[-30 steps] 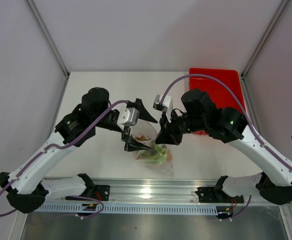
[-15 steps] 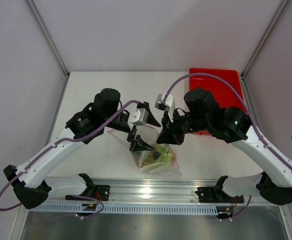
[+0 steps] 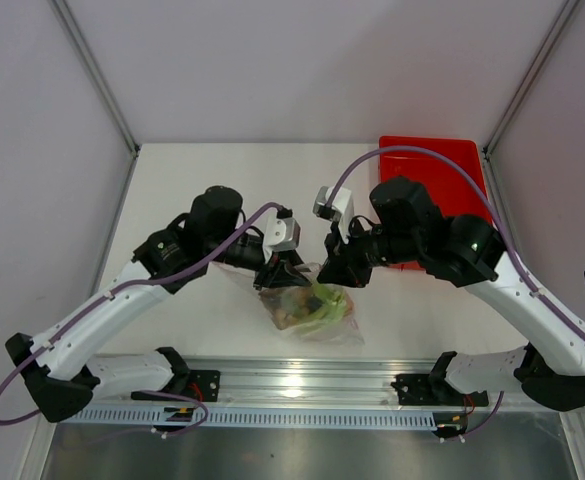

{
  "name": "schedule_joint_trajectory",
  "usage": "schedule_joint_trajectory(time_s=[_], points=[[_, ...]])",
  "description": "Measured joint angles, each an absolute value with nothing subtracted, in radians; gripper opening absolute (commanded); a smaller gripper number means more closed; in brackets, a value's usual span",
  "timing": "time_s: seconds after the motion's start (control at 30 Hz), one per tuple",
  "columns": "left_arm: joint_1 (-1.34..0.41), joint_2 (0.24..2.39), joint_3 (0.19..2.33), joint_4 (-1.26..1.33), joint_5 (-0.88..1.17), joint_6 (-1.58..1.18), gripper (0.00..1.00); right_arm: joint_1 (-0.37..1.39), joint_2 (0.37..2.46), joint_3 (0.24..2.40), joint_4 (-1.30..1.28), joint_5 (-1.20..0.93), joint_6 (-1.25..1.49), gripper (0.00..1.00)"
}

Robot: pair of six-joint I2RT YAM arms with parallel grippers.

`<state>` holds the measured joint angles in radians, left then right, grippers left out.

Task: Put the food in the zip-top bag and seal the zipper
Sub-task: Adjust the zipper food storage bag at the center of the board.

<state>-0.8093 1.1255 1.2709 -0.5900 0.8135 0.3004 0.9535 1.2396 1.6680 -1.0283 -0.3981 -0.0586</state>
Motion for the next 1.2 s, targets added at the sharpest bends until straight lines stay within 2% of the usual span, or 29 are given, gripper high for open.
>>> schedule_joint_trajectory(time_s=[0.03, 0.07, 0.13, 0.23, 0.47, 0.73, 1.1, 1.2], points=[[-0.810, 1.113, 1.251, -0.584, 0.799, 0.286, 0.01, 0.953, 1.240, 1.666, -1.028, -0.389, -0.054, 0.31], [-0.809, 1.102, 1.236, -0.584, 0.788, 0.269, 0.01, 0.953, 1.240, 1.666, -1.023, -0.380, -0.050, 0.43], [-0.810, 1.070, 1.194, -0.570, 0.761, 0.232, 0.00, 0.951, 1.233, 1.656, -0.994, -0.360, -0.042, 0.56], [-0.810, 1.031, 1.140, -0.529, 0.731, 0.160, 0.01, 0.951, 1.206, 1.615, -0.950, -0.330, -0.027, 0.62], [-0.810, 0.954, 1.047, -0.428, 0.680, -0.003, 0.00, 0.946, 1.066, 1.444, -0.840, -0.268, 0.046, 0.63], [-0.809, 0.938, 1.047, -0.401, 0.631, -0.129, 0.01, 0.945, 0.864, 1.212, -0.633, -0.336, 0.141, 0.56], [-0.809, 0.923, 1.046, -0.390, 0.636, -0.183, 0.01, 0.944, 0.886, 1.140, -0.463, -0.395, 0.181, 0.52], [-0.809, 0.918, 1.045, -0.389, 0.649, -0.186, 0.01, 0.942, 0.898, 1.140, -0.443, -0.399, 0.179, 0.48]])
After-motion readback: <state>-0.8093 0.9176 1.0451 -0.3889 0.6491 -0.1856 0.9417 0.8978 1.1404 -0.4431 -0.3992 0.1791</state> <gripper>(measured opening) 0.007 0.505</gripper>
